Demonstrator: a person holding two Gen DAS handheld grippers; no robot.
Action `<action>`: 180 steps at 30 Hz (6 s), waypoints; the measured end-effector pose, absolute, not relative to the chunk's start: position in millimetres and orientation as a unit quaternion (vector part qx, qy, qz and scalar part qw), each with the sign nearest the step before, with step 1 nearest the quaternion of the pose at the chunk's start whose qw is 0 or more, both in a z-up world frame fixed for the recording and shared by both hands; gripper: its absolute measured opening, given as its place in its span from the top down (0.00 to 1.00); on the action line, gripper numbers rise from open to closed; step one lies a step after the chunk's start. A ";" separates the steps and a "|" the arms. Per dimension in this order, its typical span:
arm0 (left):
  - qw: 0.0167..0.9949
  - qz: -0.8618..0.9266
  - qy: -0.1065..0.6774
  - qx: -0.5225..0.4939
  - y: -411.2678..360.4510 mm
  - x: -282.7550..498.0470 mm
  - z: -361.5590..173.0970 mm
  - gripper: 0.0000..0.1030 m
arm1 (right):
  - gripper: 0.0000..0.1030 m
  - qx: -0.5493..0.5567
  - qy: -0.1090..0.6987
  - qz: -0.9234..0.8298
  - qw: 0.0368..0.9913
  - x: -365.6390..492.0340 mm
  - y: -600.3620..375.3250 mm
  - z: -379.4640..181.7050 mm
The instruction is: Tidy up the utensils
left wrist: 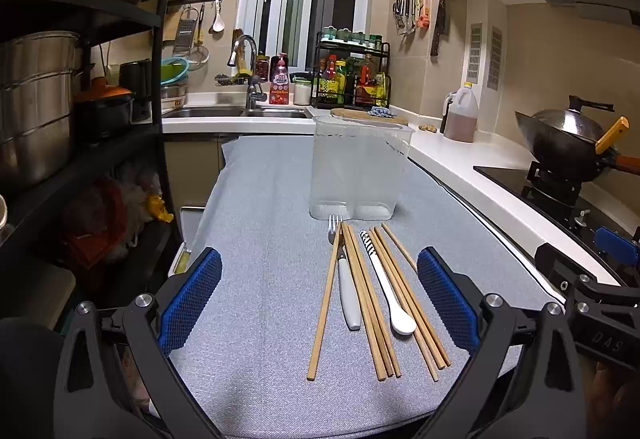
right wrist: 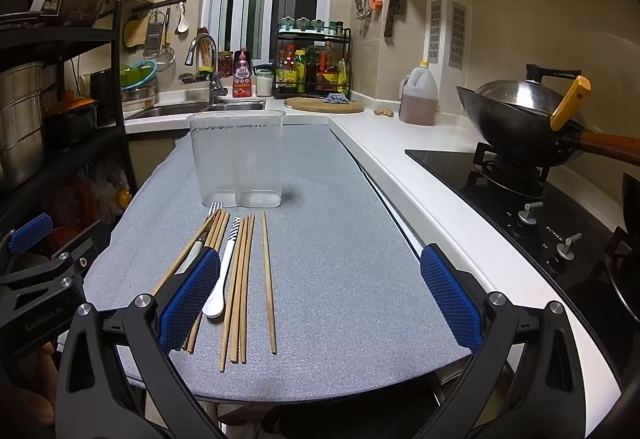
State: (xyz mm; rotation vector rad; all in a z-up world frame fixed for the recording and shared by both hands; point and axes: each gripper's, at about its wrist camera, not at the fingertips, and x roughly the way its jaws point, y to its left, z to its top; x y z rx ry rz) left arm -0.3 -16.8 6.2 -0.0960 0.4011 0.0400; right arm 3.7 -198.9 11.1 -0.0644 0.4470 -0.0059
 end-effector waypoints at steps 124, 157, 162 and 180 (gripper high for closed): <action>0.966 -0.020 0.257 -0.016 -26.9 1.0 -31.1 0.94 | 0.95 -0.017 0.271 0.134 0.953 22.0 -228.1 -20.6; 0.974 -0.028 0.218 -0.049 8.3 78.9 91.5 0.94 | 0.95 0.000 0.203 0.168 0.965 82.6 -220.8 85.0; 0.968 -0.033 0.243 -0.057 14.6 98.2 102.3 0.94 | 0.95 -0.005 0.202 0.176 0.963 103.3 -215.0 112.0; 0.972 -0.072 0.207 -0.081 34.1 167.1 207.1 0.94 | 0.95 0.005 0.139 0.209 0.968 180.5 -190.4 231.0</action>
